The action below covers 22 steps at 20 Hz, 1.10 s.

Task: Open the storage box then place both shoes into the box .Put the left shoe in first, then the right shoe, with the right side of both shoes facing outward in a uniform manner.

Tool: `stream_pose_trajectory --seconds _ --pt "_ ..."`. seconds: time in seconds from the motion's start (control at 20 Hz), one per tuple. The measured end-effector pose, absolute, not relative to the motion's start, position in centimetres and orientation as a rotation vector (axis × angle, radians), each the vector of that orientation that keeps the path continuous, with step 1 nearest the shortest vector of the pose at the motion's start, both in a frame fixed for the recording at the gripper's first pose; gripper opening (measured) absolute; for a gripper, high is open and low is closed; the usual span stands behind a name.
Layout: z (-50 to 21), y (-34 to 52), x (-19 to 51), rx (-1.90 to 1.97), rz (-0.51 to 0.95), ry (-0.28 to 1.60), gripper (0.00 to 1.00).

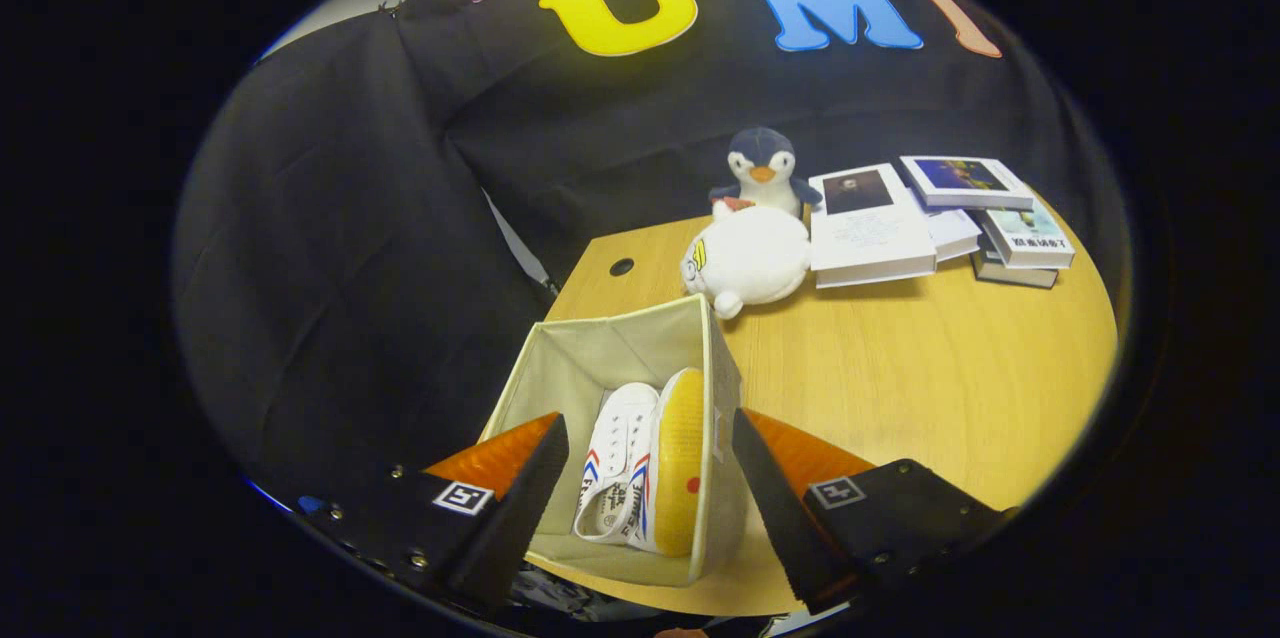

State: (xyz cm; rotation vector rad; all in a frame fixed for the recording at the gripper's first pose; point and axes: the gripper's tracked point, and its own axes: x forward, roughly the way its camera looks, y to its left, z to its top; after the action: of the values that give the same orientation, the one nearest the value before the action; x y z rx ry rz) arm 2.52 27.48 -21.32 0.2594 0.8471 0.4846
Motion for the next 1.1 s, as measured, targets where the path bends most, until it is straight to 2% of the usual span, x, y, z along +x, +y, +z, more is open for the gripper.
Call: stream_pose_trajectory --seconds 0.4,1.1 --pt "-12.6 20.3 4.0 0.282 0.432 0.640 0.99" --pt "-3.8 3.3 3.9 0.119 0.240 0.367 0.99"
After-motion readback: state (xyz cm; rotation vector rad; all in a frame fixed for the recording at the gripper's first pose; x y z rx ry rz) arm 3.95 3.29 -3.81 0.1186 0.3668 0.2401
